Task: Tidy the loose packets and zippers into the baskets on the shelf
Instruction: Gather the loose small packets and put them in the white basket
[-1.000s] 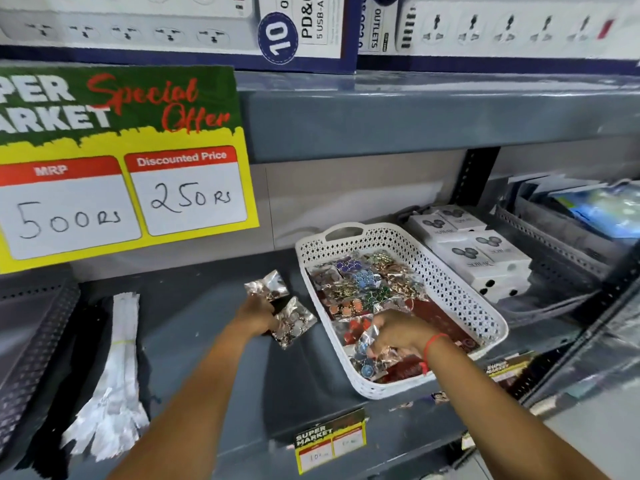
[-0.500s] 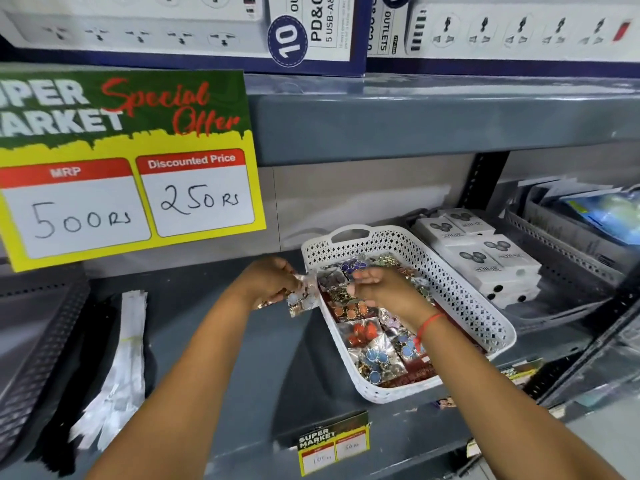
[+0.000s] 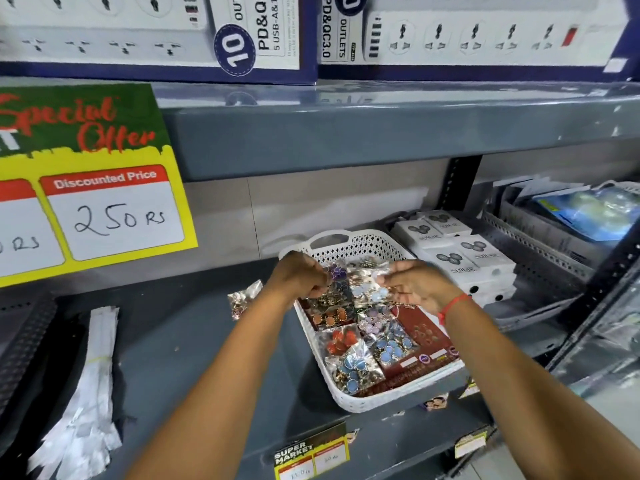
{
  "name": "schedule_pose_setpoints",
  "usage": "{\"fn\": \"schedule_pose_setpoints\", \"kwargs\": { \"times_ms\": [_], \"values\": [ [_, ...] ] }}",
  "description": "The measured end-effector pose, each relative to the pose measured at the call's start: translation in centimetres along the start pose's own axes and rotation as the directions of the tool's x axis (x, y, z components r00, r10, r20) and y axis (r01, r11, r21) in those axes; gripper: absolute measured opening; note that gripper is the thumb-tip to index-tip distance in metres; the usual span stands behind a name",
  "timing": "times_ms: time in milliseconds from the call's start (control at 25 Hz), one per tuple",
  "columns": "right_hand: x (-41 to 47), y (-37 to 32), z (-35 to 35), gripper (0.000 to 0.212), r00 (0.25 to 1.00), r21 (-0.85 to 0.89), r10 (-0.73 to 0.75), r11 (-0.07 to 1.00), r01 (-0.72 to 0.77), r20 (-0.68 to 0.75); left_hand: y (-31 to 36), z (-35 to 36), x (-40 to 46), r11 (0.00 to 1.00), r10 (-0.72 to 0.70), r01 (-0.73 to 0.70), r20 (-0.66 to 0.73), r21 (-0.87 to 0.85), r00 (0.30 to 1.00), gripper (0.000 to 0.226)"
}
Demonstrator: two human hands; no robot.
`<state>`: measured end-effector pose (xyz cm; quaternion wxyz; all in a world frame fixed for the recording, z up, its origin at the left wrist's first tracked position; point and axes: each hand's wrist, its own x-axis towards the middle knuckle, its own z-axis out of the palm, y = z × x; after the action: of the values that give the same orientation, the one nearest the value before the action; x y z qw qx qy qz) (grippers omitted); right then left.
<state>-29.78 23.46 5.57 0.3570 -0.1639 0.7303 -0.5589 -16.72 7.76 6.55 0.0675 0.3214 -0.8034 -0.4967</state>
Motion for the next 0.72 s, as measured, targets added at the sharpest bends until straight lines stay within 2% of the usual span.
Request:
{"fn": "schedule_pose_setpoints", "kwargs": {
  "times_ms": [120,200,280,360,440,520,560,600,720],
  "values": [
    [2.2,1.9,-3.5,0.039,0.979,-0.105,0.143,0.982,-0.159,-0.145,-3.7,-0.9,1.4,0.994,-0.093,0.085,-0.135,-0.069,0.986,0.032],
    [3.4,3.2,-4.0,0.043,0.959,-0.294,0.178,0.925,-0.240,-0.222,-6.4,-2.1,2.4,0.979,-0.193,0.165,-0.264,-0.123,0.945,0.034],
    [4.4,4.2,-3.8,0.040,0.954,-0.586,0.129,0.764,-0.270,-0.271,-8.6,-3.1,3.1,0.975,-0.210,0.222,-0.361,-0.008,0.909,0.028],
    [4.7,4.5,-3.3,0.032,0.956,-0.798,0.076,0.535,-0.278,-0.282,-10.4,-3.7,3.8,0.937,-0.196,0.294,-0.411,0.189,0.890,0.020],
    [4.7,4.2,-2.6,0.031,0.963,-0.913,0.028,0.312,-0.262,-0.267,-11.6,-4.2,4.6,0.871,-0.241,0.389,-0.429,0.300,0.870,0.030],
    [4.5,3.3,-1.4,0.032,0.952,-0.935,-0.065,0.222,-0.277,-0.298,-12.7,-4.8,5.4,0.792,-0.283,0.449,-0.403,0.414,0.871,0.042],
    [4.5,2.7,-0.3,0.030,0.945,-0.941,-0.137,0.210,-0.265,-0.297,-13.1,-5.0,5.8,0.772,-0.289,0.449,-0.380,0.449,0.878,0.044],
    [4.6,1.8,1.2,0.028,0.937,-0.940,-0.214,0.261,-0.219,-0.277,-13.3,-5.2,6.0,0.765,-0.285,0.436,-0.359,0.473,0.889,0.043],
    [5.2,-0.9,8.0,0.031,0.906,-0.867,-0.414,0.478,0.139,-0.083,-12.6,-5.9,6.0,0.813,-0.217,0.325,-0.265,0.483,0.939,0.029]
  ]
}}
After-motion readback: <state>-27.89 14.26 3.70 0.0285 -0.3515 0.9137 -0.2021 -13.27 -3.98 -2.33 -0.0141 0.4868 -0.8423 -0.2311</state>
